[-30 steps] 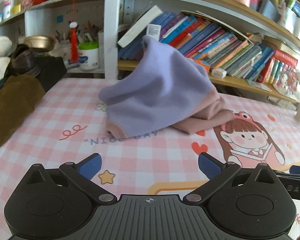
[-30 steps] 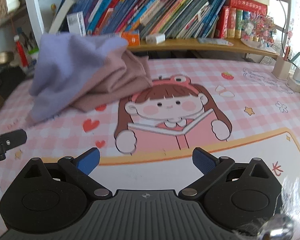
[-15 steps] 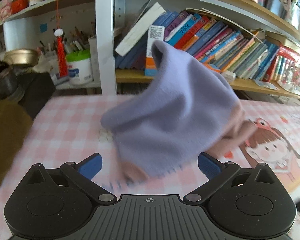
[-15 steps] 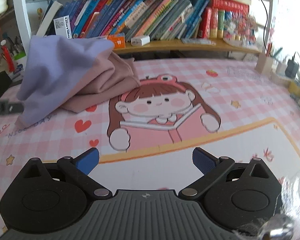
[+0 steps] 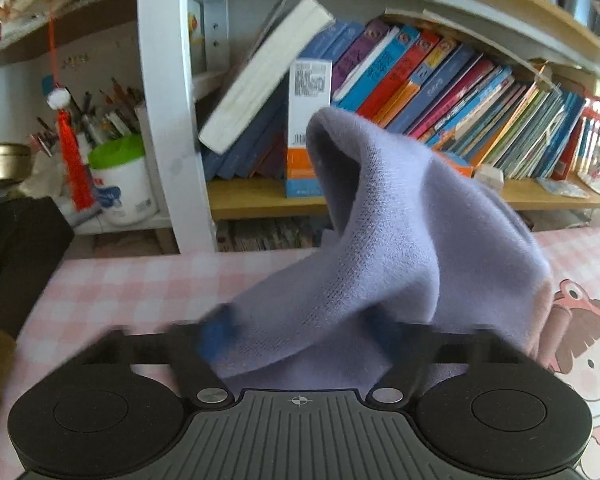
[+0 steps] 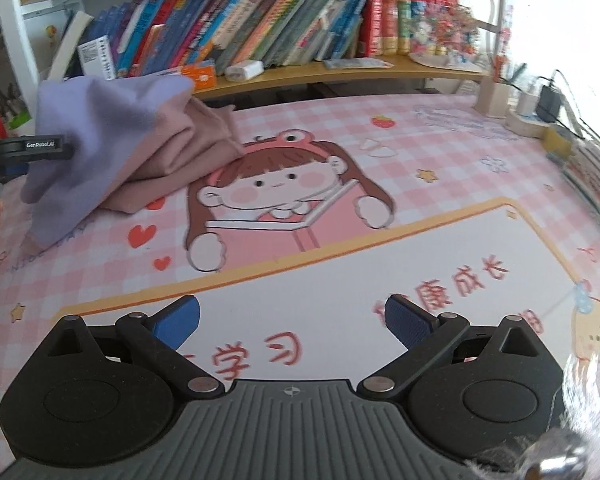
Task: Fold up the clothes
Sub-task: 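Reach the left gripper to the lavender sweater fabric and close on it, then lift the sweater with the left gripper while the right gripper grasps another lavender edge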
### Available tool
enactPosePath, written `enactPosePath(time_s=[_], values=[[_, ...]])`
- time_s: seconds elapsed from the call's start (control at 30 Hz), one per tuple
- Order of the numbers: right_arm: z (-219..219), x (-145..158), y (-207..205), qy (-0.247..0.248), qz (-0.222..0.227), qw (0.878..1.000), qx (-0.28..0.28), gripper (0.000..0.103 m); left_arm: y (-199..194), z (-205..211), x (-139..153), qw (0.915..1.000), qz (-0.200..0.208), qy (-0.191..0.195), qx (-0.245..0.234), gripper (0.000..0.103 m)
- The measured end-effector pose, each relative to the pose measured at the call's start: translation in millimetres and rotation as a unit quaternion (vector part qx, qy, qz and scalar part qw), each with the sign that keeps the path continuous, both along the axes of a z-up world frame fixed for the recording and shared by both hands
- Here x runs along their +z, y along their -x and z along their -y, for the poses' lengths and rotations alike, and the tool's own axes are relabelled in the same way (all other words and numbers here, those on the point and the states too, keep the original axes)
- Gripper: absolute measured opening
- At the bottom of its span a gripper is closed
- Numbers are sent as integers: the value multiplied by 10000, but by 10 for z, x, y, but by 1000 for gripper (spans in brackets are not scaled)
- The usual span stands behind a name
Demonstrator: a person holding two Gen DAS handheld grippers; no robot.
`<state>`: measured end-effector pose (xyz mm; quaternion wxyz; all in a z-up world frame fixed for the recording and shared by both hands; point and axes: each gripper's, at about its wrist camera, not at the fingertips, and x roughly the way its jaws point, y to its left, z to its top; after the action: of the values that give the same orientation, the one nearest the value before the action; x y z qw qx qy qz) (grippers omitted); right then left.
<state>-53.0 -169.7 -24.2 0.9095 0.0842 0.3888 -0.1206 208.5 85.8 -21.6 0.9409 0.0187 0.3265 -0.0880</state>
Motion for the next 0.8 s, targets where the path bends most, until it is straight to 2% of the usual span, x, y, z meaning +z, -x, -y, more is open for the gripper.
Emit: enactPosePath(time_s=[0.07, 0.13, 0.23, 0.33, 0.43, 0.53, 0.6, 0.67, 0.73, 0.8], values=[[65, 6, 3, -9, -54, 9999, -108, 101, -48, -35, -5, 9996, -145, 243, 97, 16], [137, 21, -12, -94, -62, 9998, -158, 101, 9, -101, 78, 9985, -107, 527, 130, 12], [239, 63, -73, -314, -15, 9994, -130, 99, 260, -194, 399, 9954, 328, 903, 24, 12], [315, 117, -186, -437, 46, 9990, 7, 95, 632, -183, 811, 9902, 994, 962, -196, 11], [390, 186, -307, -481, 178, 9985, 185, 91, 1100, -15, 1164, 9811, 1592, 897, -632, 7], [508, 263, -413, -528, 345, 9974, 338, 88, 1586, 402, 1249, 9703, 1706, 711, -1559, 3], [602, 313, -454, -410, 376, 9980, 313, 79, 1859, 789, 1116, 9625, 1483, 385, -2239, 0], [734, 343, -474, -426, 360, 9979, 325, 74, 2063, 1137, 839, 9612, 975, 137, -2576, 0], [876, 336, -461, -502, 369, 9973, 384, 74, 2166, 1344, 598, 9652, 373, 165, -2583, 0], [986, 320, -435, -613, 377, 9962, 501, 74, 2239, 1413, 490, 9730, 65, 224, -2296, 8]])
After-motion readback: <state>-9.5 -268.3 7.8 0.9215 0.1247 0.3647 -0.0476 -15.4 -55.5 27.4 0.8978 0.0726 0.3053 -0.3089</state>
